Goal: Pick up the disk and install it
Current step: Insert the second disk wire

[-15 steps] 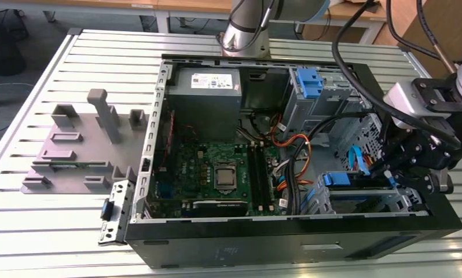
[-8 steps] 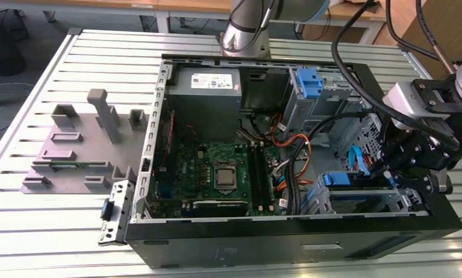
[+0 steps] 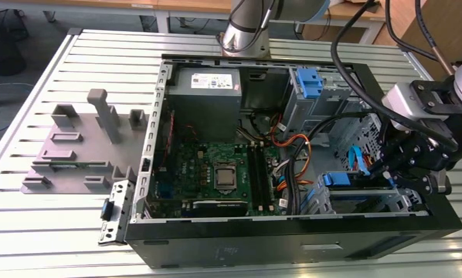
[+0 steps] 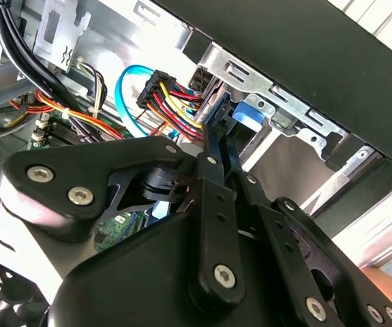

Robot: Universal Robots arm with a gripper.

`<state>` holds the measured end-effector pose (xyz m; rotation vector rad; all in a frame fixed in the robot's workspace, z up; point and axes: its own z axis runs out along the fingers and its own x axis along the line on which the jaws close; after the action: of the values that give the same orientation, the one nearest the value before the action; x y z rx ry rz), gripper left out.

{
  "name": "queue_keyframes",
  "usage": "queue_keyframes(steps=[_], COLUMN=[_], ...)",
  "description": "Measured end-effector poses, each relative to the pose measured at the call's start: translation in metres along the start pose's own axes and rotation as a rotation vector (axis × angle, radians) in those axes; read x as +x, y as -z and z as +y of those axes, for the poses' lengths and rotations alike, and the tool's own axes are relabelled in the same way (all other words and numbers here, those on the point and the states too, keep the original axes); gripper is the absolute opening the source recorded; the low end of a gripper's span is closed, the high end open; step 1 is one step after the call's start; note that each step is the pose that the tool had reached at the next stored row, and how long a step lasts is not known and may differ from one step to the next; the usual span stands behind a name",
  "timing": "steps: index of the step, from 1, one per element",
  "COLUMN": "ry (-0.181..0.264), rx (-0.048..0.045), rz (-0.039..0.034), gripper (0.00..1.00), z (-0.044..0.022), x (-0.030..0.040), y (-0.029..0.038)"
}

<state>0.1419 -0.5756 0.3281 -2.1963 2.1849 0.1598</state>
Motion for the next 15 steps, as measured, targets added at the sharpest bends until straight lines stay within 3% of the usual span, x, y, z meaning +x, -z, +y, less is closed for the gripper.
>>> queue_keyframes(steps=[6, 7, 10, 15], ry=[0.000, 0.000, 0.000, 0.000], rx=[0.0000, 0.0000, 0.0000, 0.0001], rz=[-0.0003, -0.0003, 0.0001, -0.0001], gripper=[0.18, 0.24, 0.24, 0.24], z=[0.0000, 0.0000, 0.0000, 0.0004], x=[0.0000, 0.0000, 0.0000, -0.0008], y=[-0.0002, -0.0002, 0.0000, 0.0078])
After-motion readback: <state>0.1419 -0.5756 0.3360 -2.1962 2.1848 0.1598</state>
